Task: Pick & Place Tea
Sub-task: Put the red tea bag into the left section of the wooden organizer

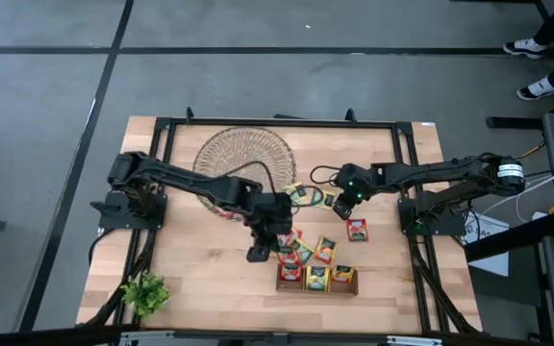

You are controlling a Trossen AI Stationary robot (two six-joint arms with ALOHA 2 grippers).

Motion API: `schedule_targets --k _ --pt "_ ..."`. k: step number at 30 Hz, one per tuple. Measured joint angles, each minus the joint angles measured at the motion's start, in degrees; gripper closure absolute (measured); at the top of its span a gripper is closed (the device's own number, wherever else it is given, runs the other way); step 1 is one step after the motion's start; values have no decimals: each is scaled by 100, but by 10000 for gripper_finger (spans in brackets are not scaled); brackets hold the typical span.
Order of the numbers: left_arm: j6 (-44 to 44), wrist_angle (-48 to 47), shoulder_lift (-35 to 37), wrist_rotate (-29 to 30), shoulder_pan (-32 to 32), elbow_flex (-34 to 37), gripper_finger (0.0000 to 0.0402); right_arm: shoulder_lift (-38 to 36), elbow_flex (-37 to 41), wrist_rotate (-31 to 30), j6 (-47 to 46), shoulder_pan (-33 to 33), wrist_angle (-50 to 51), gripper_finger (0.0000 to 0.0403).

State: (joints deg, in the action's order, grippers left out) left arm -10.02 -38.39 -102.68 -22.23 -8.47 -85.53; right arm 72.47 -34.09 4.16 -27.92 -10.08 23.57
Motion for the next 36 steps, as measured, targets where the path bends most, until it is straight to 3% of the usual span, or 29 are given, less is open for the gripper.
schedule_targets --k 16,36 --pt "-201 87 -987 -40 -201 -289 399 0 0 -15 -4 -31 4 328" --pt "-287 85 -1053 -300 -184 -289 370 0 0 -155 -31 -31 -13 328"
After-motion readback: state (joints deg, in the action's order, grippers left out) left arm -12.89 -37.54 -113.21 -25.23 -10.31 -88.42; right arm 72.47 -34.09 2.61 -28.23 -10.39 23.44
